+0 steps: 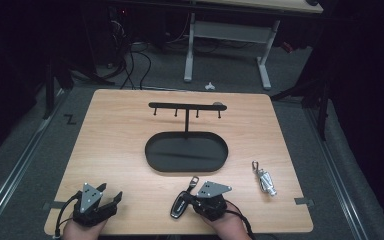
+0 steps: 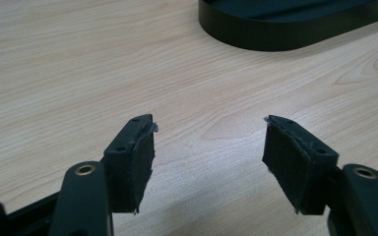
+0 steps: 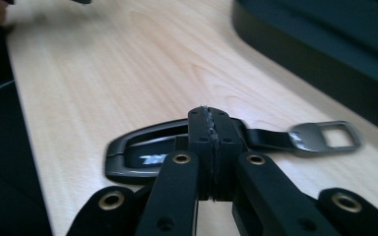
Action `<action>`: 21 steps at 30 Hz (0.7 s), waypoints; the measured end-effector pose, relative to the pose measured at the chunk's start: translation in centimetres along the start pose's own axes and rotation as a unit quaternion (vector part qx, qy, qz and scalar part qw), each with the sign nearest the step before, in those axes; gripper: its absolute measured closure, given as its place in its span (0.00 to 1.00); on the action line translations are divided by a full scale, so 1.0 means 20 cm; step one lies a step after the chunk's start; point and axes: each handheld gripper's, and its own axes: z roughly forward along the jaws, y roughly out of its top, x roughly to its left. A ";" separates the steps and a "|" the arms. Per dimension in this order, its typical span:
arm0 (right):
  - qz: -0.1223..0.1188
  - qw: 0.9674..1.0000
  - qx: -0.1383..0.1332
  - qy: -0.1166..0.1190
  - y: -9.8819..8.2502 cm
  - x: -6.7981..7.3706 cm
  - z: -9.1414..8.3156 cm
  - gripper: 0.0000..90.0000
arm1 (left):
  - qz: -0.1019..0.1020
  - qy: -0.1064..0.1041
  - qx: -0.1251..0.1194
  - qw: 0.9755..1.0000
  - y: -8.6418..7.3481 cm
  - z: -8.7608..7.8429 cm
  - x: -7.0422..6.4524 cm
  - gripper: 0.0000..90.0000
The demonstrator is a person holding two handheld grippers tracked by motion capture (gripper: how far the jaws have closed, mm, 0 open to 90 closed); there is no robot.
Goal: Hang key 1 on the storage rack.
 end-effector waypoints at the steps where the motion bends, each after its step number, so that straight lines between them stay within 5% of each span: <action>1: 0.000 1.000 0.000 0.000 0.00 0.00 0.00 1.00 | 0.000 0.000 0.000 1.000 0.00 0.00 0.00 0.41; 7: -0.010 1.000 0.021 0.003 -0.01 0.03 0.04 1.00 | 0.002 -0.002 -0.001 1.000 0.00 0.00 -0.01 0.41; 21: 0.006 0.999 0.020 -0.034 -0.07 -0.05 -0.07 1.00 | 0.015 -0.026 -0.007 1.000 0.05 0.05 -0.06 0.41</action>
